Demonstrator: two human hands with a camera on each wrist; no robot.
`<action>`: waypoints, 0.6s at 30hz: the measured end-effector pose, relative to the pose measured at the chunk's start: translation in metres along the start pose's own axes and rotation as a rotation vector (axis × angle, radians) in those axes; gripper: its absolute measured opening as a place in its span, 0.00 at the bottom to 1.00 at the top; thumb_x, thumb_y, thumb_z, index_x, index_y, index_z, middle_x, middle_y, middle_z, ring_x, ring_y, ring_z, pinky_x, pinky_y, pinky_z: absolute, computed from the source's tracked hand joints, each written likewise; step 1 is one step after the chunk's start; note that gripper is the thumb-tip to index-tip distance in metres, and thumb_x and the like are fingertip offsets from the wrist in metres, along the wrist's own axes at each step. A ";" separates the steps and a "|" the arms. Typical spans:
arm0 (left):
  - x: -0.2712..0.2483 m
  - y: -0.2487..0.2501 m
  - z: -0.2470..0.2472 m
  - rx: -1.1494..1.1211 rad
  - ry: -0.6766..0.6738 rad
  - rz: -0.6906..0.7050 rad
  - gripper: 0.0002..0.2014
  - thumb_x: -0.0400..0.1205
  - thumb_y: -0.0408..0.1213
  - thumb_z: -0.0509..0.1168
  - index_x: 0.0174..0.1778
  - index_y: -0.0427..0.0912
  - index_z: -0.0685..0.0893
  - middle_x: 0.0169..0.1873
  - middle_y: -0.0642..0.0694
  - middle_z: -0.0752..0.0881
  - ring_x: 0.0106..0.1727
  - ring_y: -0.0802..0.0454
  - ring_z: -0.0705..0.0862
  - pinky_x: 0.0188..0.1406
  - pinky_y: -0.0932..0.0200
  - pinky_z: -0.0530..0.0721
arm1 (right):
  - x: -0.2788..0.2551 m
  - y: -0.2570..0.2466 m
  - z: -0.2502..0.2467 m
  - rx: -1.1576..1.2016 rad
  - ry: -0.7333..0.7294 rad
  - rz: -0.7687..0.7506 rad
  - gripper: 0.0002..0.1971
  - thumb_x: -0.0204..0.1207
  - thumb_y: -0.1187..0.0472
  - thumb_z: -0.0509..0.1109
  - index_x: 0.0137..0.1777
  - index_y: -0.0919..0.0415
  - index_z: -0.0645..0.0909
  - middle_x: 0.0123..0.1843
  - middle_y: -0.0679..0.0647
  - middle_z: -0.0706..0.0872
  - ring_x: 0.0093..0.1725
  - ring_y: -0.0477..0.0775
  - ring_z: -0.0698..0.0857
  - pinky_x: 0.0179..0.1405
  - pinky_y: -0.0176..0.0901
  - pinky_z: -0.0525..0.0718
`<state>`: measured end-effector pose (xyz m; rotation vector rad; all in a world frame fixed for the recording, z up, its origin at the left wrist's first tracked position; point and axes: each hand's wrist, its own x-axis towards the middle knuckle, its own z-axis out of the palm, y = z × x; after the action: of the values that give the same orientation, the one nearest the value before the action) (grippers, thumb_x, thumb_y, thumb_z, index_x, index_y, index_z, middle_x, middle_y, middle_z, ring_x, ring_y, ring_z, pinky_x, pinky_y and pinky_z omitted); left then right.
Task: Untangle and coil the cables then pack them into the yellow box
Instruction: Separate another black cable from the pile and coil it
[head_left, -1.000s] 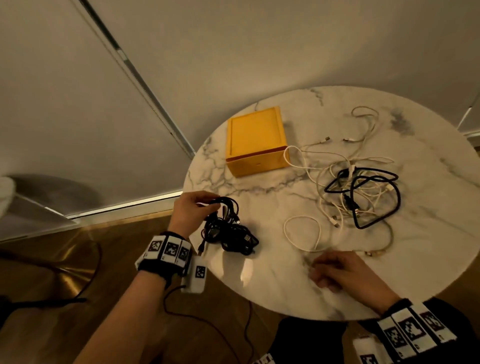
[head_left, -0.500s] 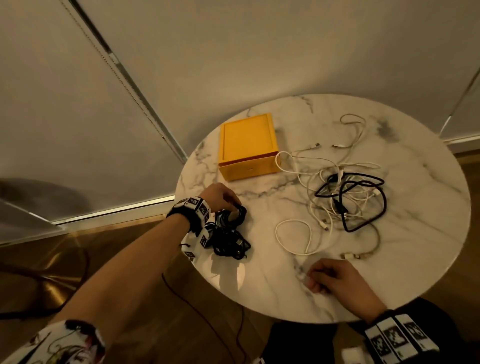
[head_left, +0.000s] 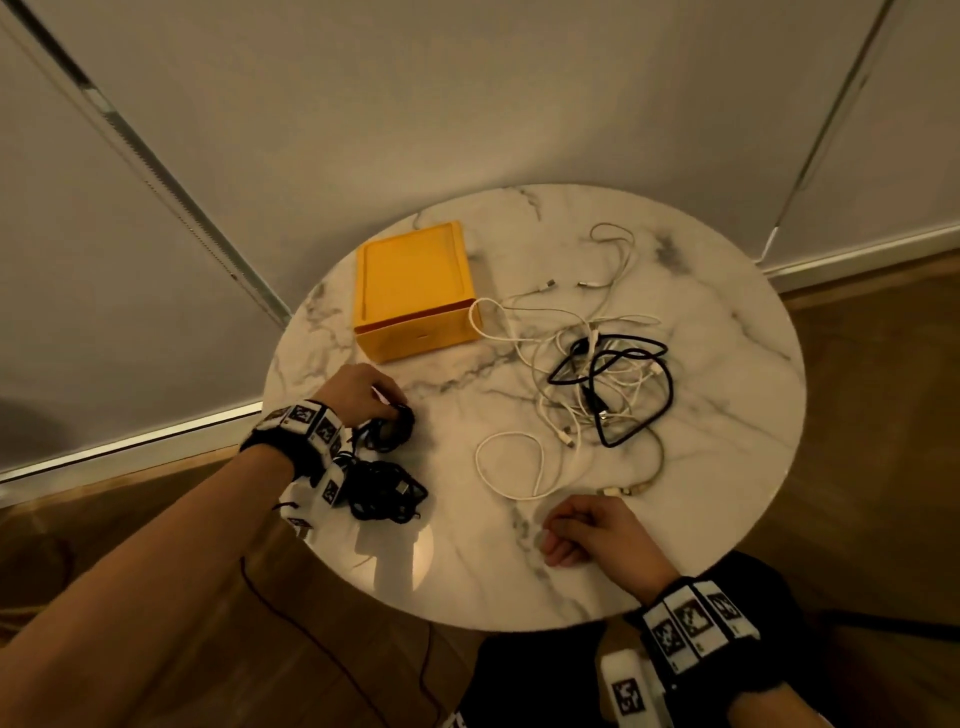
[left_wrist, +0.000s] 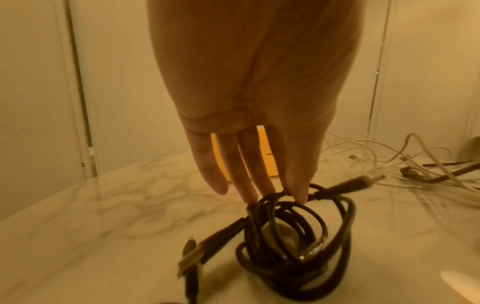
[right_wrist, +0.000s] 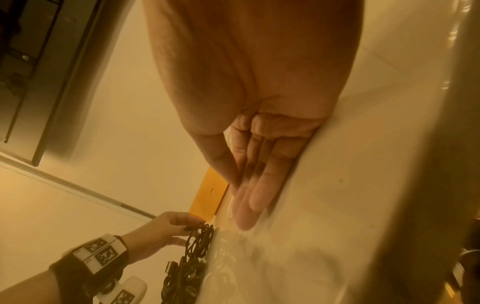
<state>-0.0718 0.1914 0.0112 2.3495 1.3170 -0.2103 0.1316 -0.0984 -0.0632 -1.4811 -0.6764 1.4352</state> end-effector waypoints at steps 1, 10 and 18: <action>0.001 0.003 -0.002 0.005 -0.017 -0.008 0.07 0.74 0.34 0.75 0.47 0.48 0.91 0.38 0.54 0.86 0.42 0.57 0.83 0.45 0.63 0.78 | 0.000 0.001 -0.001 0.012 0.000 0.003 0.06 0.78 0.77 0.64 0.44 0.72 0.82 0.34 0.65 0.89 0.28 0.56 0.88 0.28 0.39 0.83; -0.002 0.003 -0.020 0.056 -0.204 -0.016 0.21 0.71 0.30 0.78 0.60 0.45 0.87 0.52 0.49 0.85 0.54 0.53 0.82 0.56 0.58 0.80 | 0.001 0.005 -0.001 0.025 -0.019 -0.017 0.07 0.78 0.78 0.64 0.42 0.72 0.82 0.34 0.65 0.89 0.27 0.55 0.88 0.27 0.38 0.84; -0.006 0.001 -0.029 0.007 -0.056 0.058 0.09 0.77 0.37 0.74 0.52 0.50 0.89 0.47 0.54 0.87 0.46 0.59 0.84 0.62 0.55 0.81 | 0.000 0.004 -0.002 0.037 -0.013 -0.015 0.07 0.78 0.78 0.64 0.42 0.71 0.82 0.34 0.66 0.89 0.27 0.56 0.88 0.28 0.38 0.84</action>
<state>-0.0765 0.1992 0.0389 2.3661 1.2226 -0.2610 0.1329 -0.1010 -0.0669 -1.4362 -0.6649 1.4397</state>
